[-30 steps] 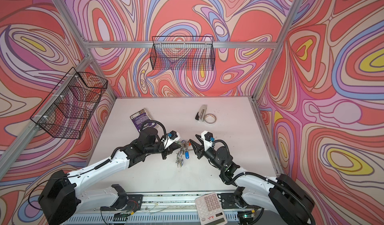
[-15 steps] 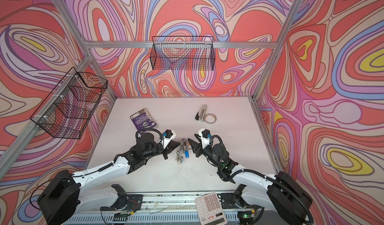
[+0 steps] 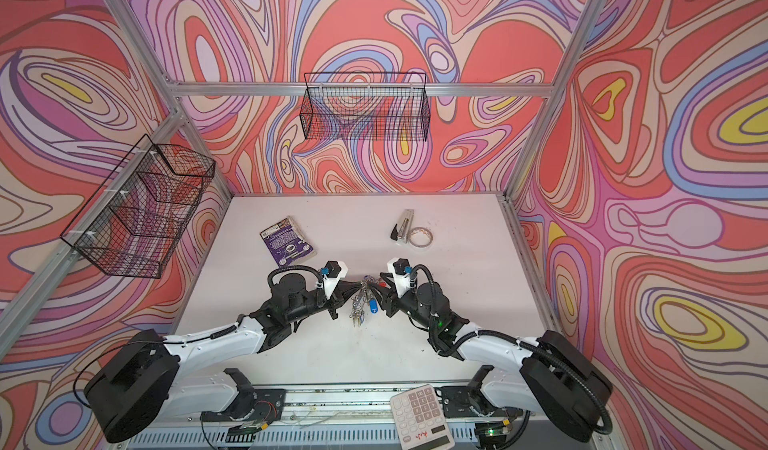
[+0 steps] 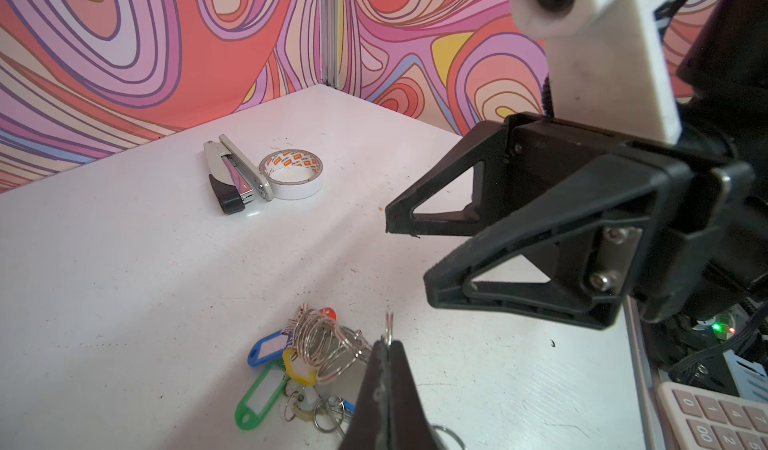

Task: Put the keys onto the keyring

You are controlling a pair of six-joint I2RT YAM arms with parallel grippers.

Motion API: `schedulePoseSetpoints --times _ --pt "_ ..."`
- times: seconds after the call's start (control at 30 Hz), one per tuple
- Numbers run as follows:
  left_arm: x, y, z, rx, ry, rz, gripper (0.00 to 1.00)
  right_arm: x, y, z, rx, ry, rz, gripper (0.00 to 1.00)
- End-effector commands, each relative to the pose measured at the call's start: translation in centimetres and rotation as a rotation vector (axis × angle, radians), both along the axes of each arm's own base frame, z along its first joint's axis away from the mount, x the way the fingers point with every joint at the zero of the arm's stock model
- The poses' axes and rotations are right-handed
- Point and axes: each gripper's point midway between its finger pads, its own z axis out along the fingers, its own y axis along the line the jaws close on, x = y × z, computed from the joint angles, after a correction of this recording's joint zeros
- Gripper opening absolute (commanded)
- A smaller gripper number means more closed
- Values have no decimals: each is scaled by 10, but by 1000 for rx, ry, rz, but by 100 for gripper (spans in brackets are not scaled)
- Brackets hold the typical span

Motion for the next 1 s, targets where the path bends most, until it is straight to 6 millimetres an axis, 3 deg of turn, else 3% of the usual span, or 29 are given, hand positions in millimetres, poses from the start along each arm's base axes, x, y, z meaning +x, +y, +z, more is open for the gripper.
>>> schedulePoseSetpoints --times 0.0,0.33,0.53,0.7,0.97 --pt "2 -1 10 -60 -43 9 0 -5 13 6 22 10 69 50" --pt "1 -5 3 -87 -53 -11 0 -6 28 -7 13 69 133 46" --pt "0 -4 -2 -75 -49 -14 0 -6 29 -9 16 72 138 37" --pt "-5 -3 -8 -56 -35 -37 0 -5 27 -7 24 67 130 30" --pt "-10 4 -6 -77 20 -142 0 -4 12 5 107 72 153 33"
